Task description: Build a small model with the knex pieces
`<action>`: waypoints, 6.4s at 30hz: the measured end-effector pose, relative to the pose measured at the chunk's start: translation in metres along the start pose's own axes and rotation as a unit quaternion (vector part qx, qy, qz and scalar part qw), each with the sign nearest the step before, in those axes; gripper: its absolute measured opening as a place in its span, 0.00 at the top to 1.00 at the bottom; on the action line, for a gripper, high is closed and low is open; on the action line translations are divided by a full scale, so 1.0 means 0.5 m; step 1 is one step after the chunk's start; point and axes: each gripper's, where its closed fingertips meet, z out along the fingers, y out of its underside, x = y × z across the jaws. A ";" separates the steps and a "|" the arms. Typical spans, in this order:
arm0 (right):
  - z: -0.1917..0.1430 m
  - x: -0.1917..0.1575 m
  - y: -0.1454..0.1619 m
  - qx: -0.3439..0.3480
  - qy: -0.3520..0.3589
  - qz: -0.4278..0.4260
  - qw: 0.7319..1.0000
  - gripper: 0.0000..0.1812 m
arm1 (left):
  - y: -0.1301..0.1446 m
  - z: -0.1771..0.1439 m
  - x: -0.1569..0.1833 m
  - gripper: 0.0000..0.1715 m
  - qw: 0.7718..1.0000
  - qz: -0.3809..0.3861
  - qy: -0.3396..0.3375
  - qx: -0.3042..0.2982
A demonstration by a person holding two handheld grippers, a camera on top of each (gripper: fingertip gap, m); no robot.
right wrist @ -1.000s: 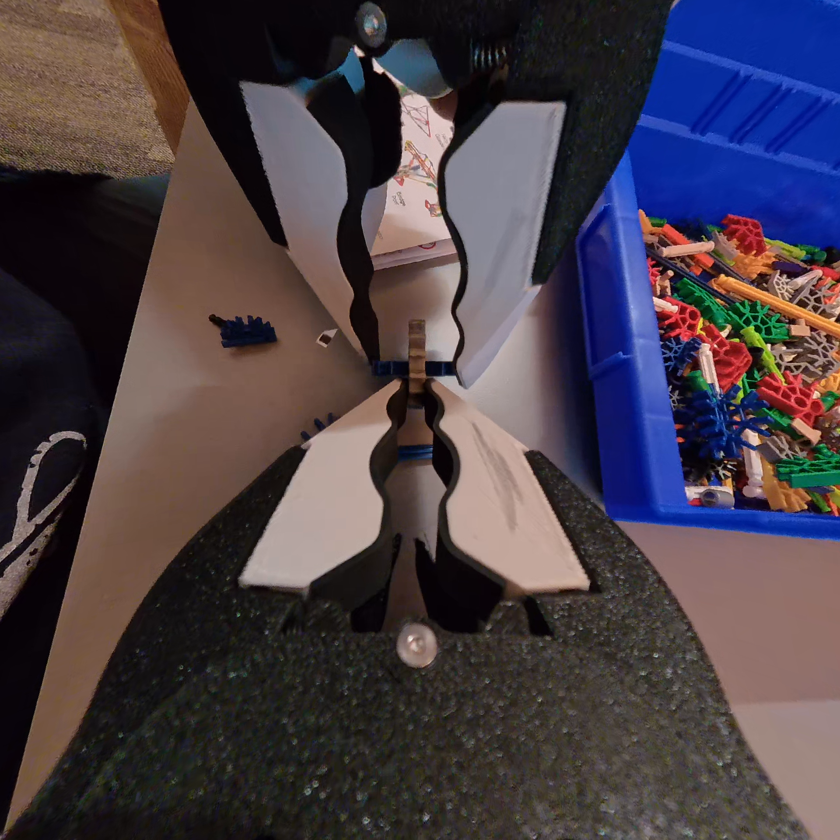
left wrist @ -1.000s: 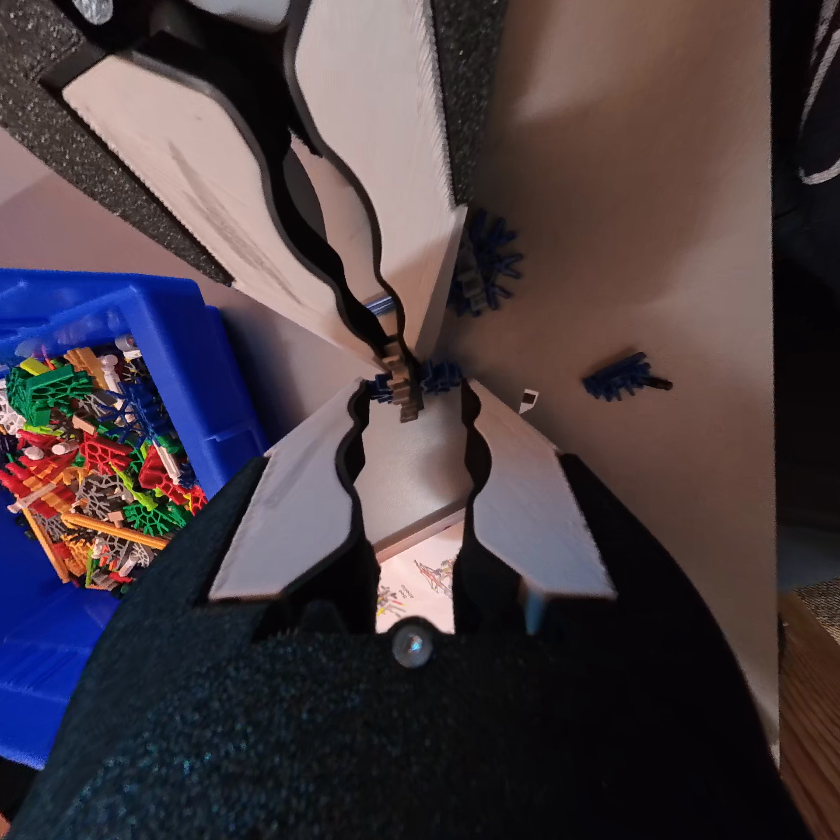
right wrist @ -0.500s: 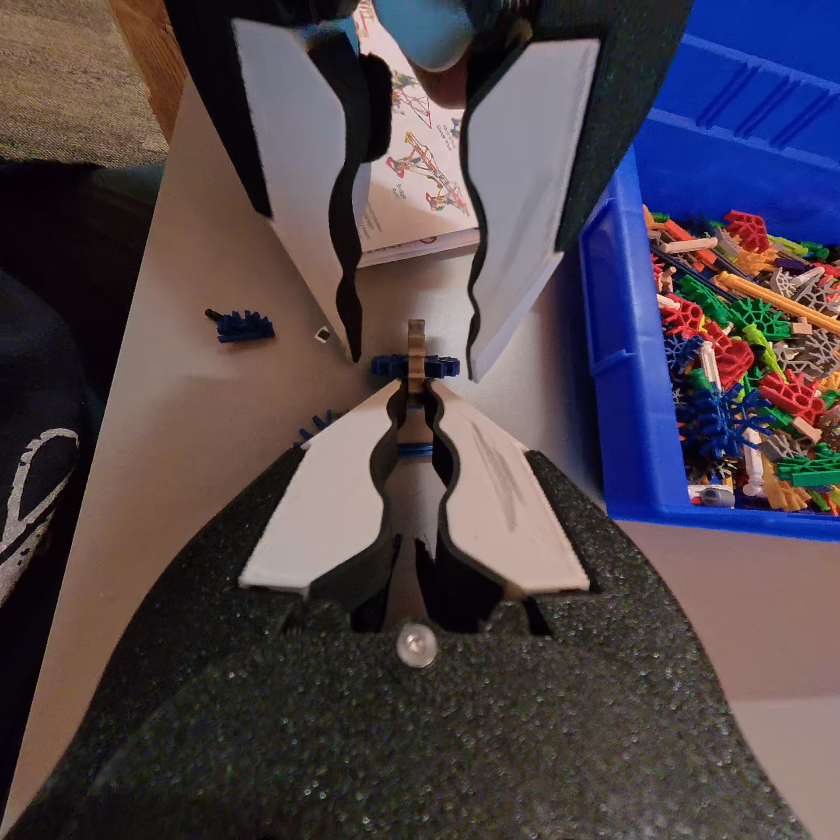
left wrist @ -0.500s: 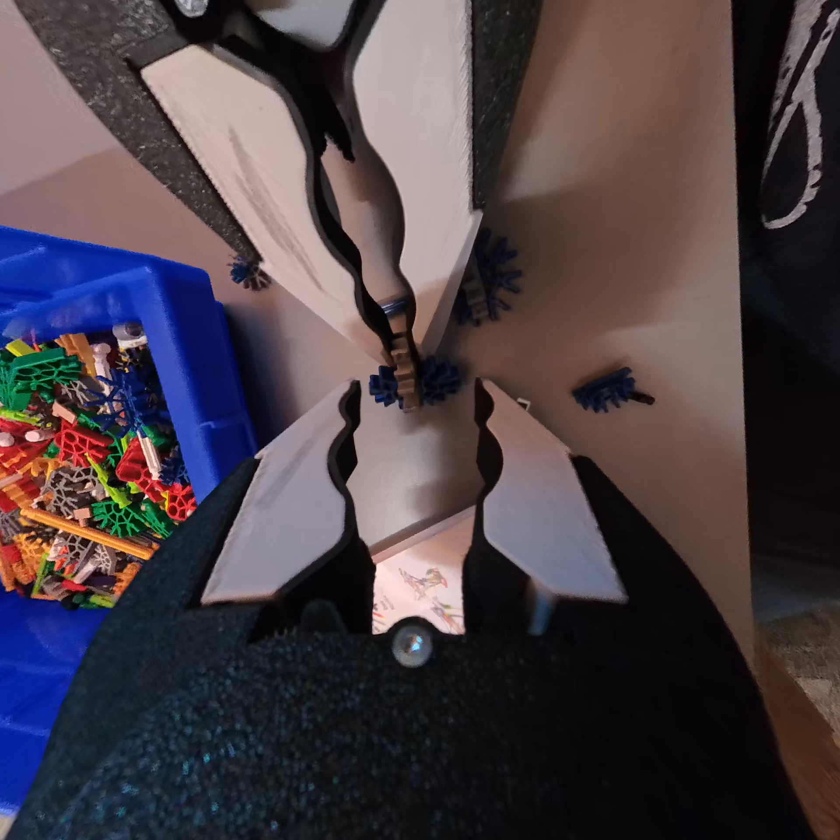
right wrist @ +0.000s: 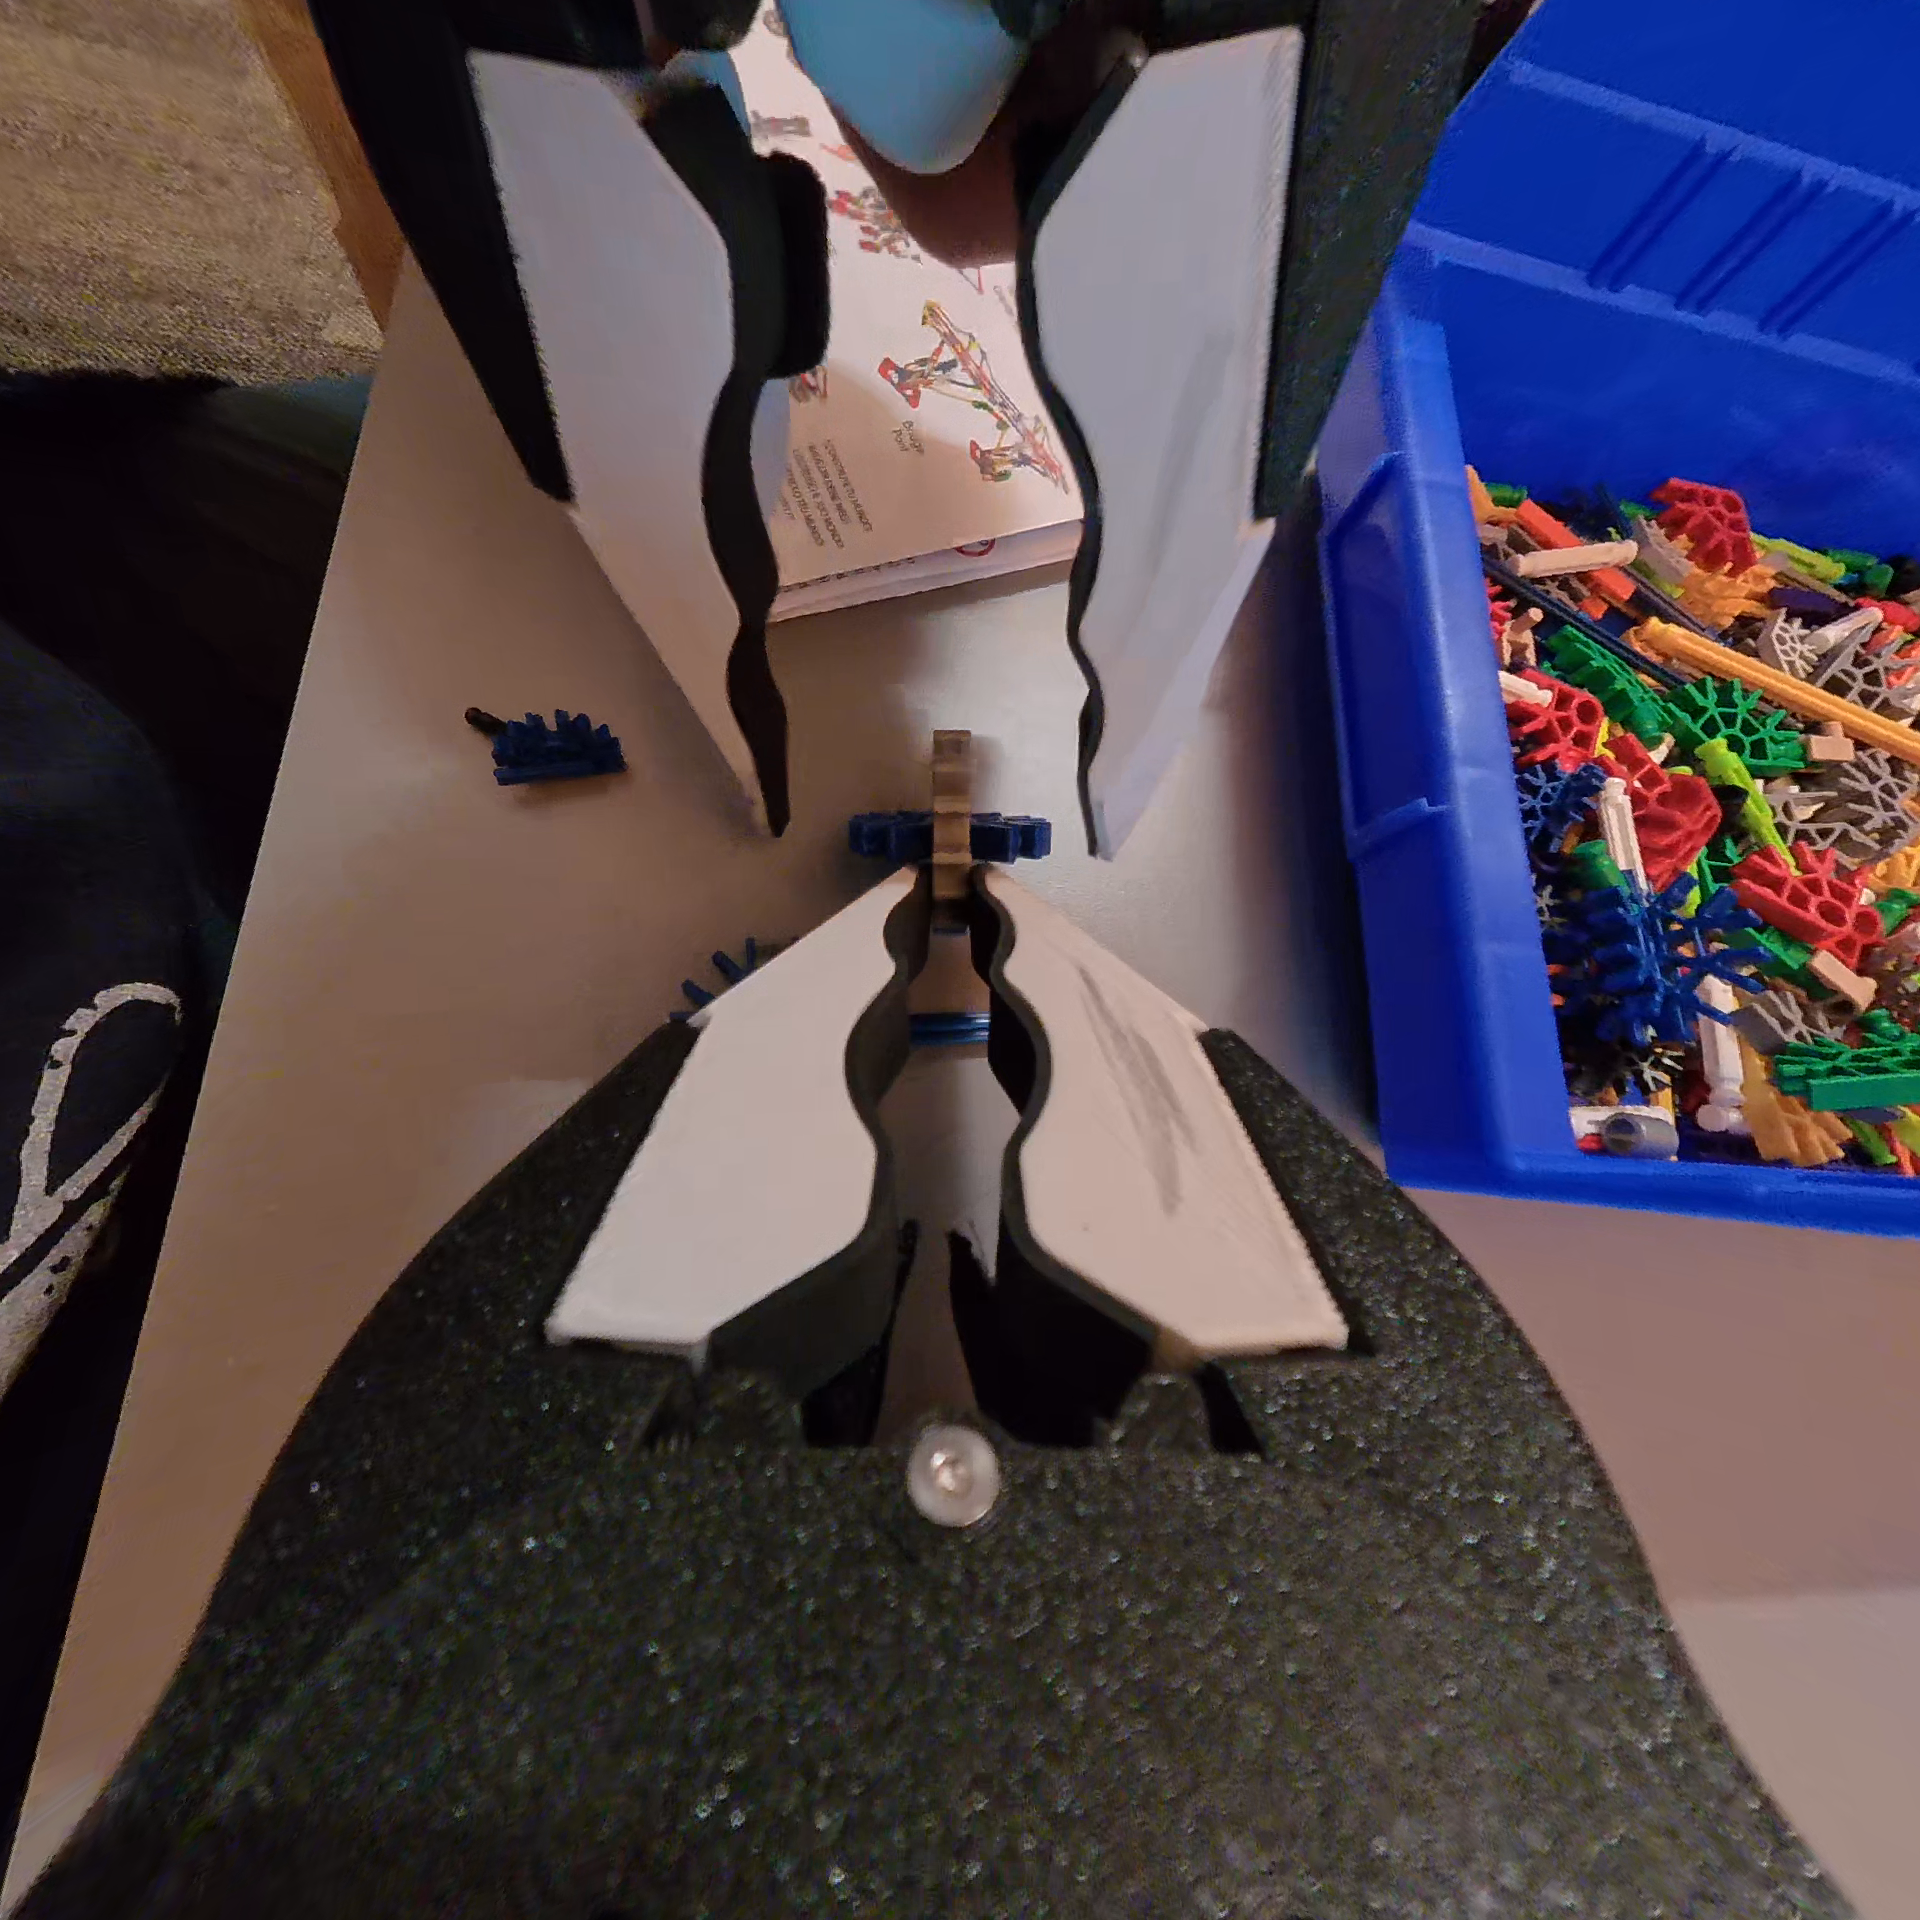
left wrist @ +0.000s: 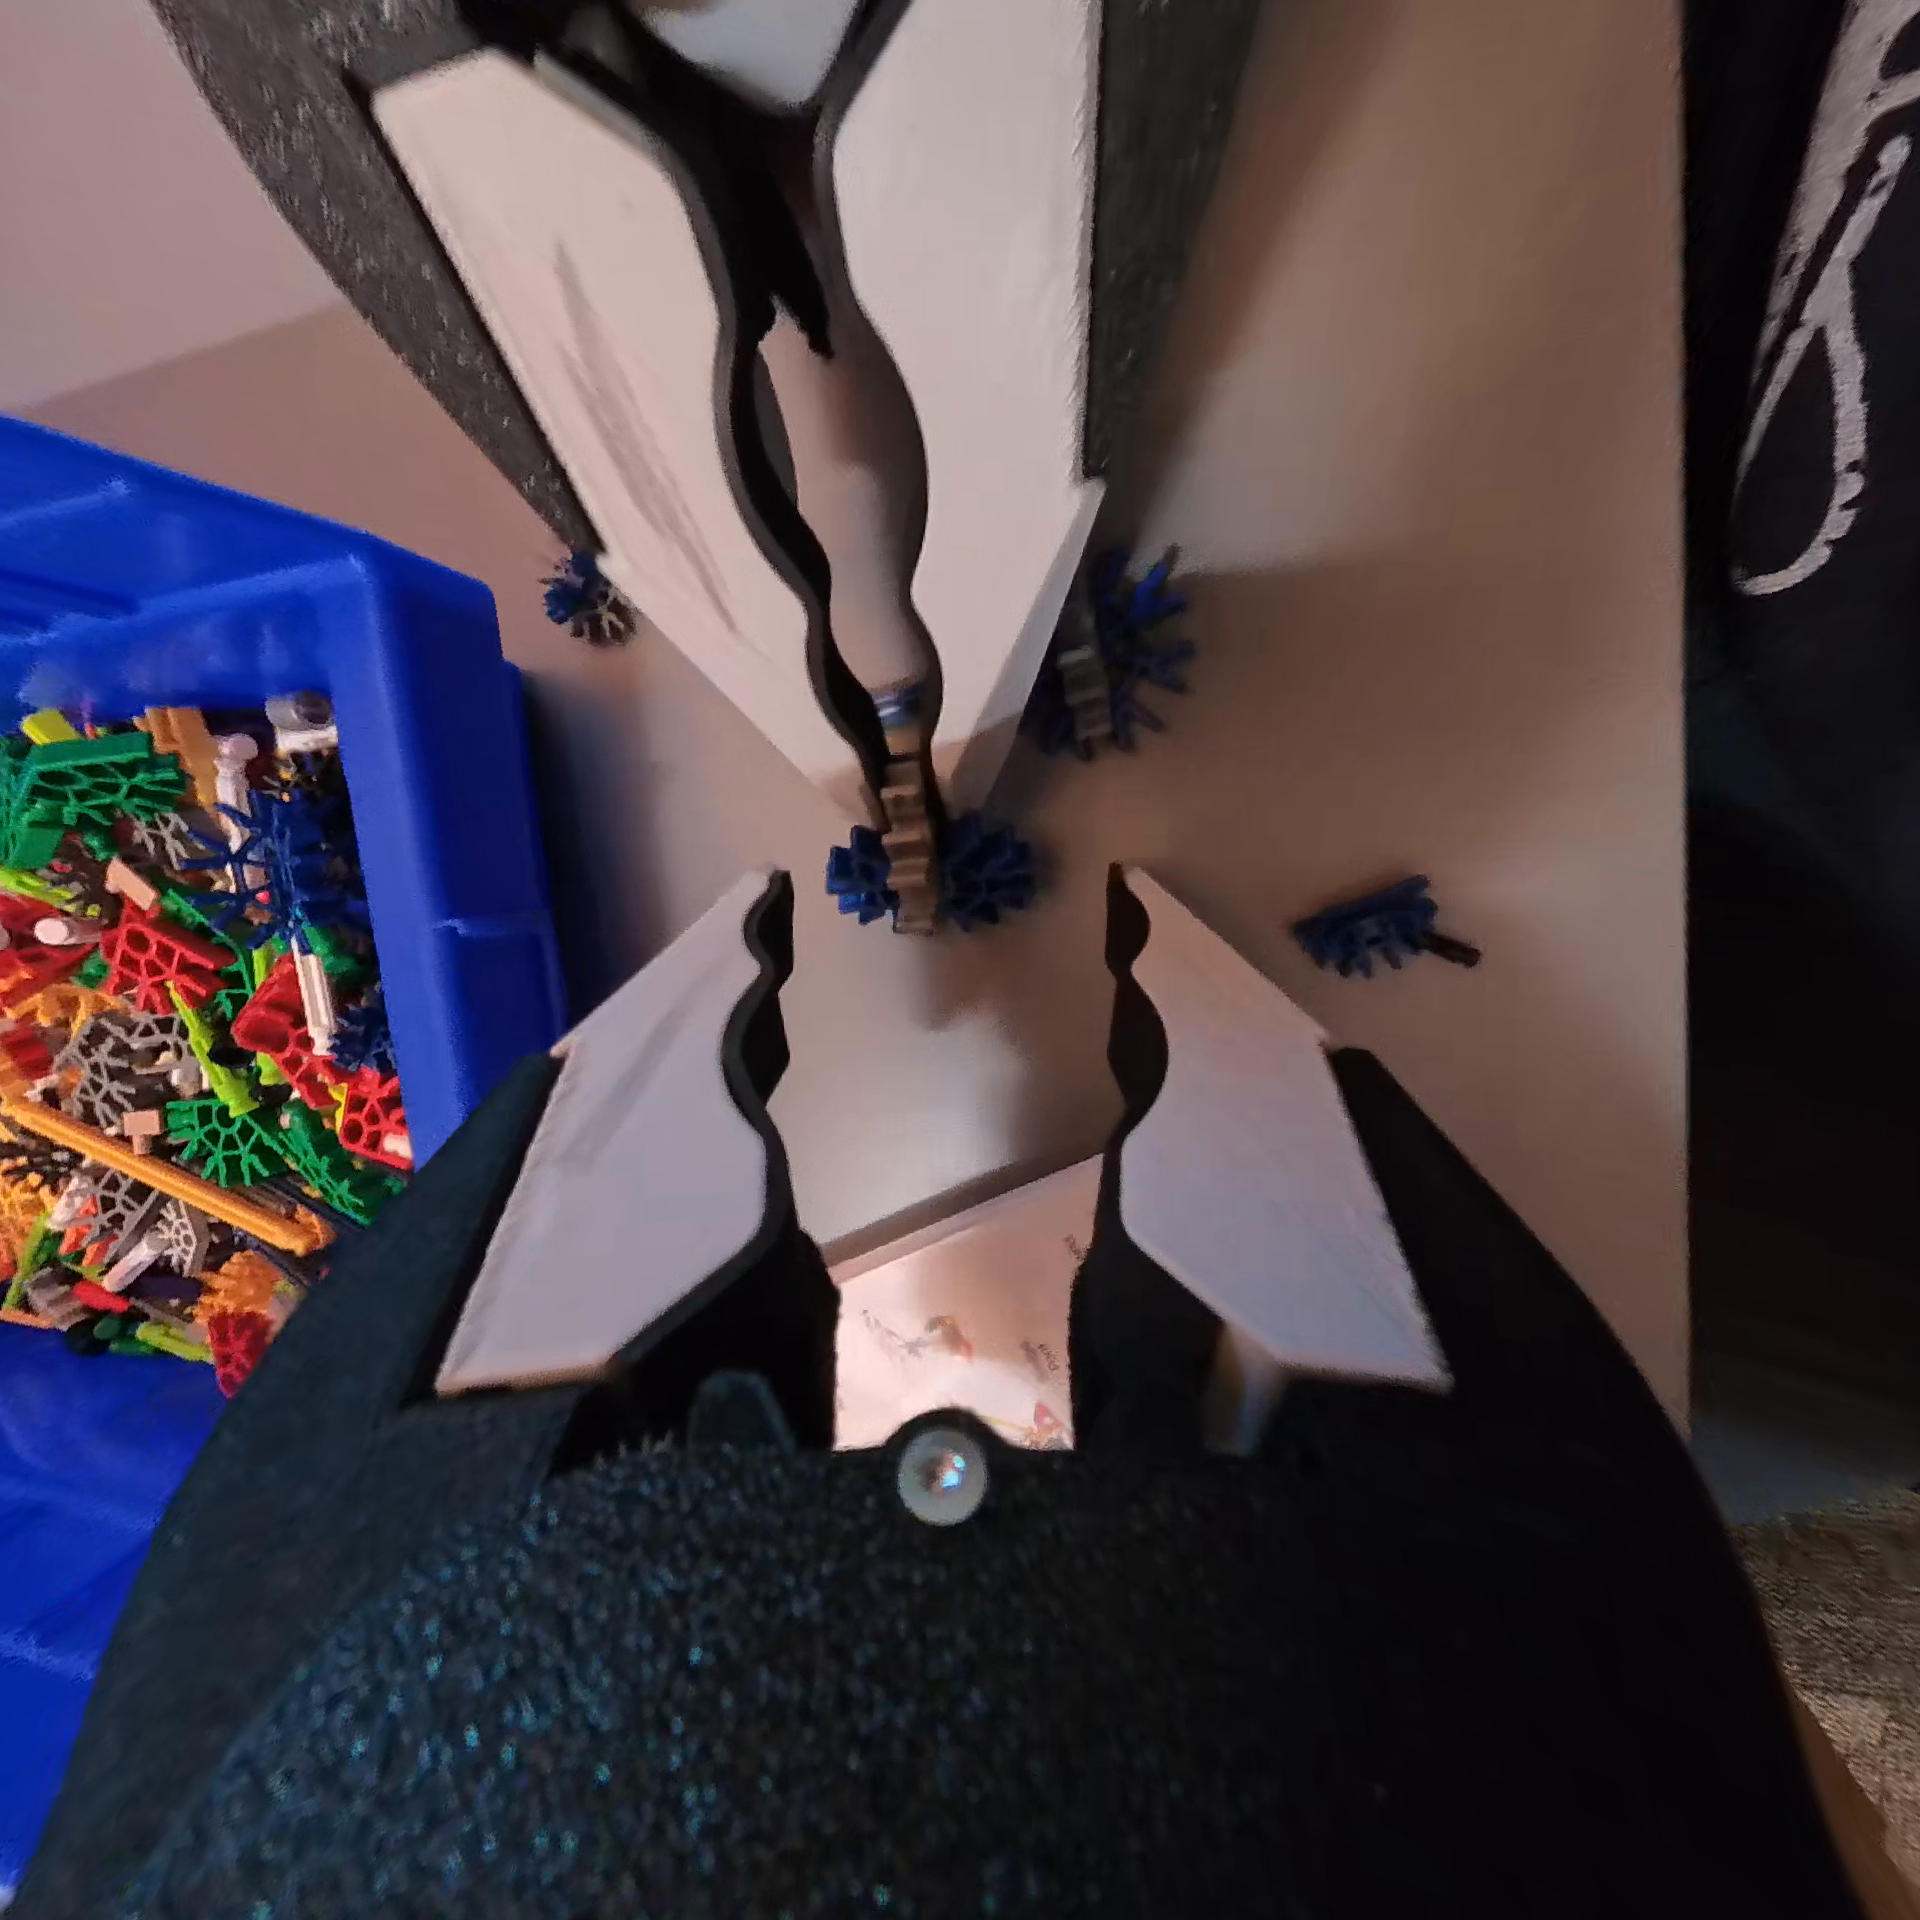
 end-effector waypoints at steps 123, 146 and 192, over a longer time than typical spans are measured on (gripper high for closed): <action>-0.119 0.102 -0.100 0.227 0.002 0.213 0.950 0.97 | -0.067 -0.140 -0.143 0.93 0.927 -0.103 -0.316 0.174; -0.150 0.130 -0.116 0.287 -0.003 0.283 0.915 0.97 | -0.093 -0.154 -0.178 0.98 0.901 -0.113 -0.380 0.176; -0.072 0.075 -0.056 0.141 -0.034 0.225 0.963 0.97 | -0.037 -0.109 -0.131 0.98 0.880 0.306 -0.345 -0.111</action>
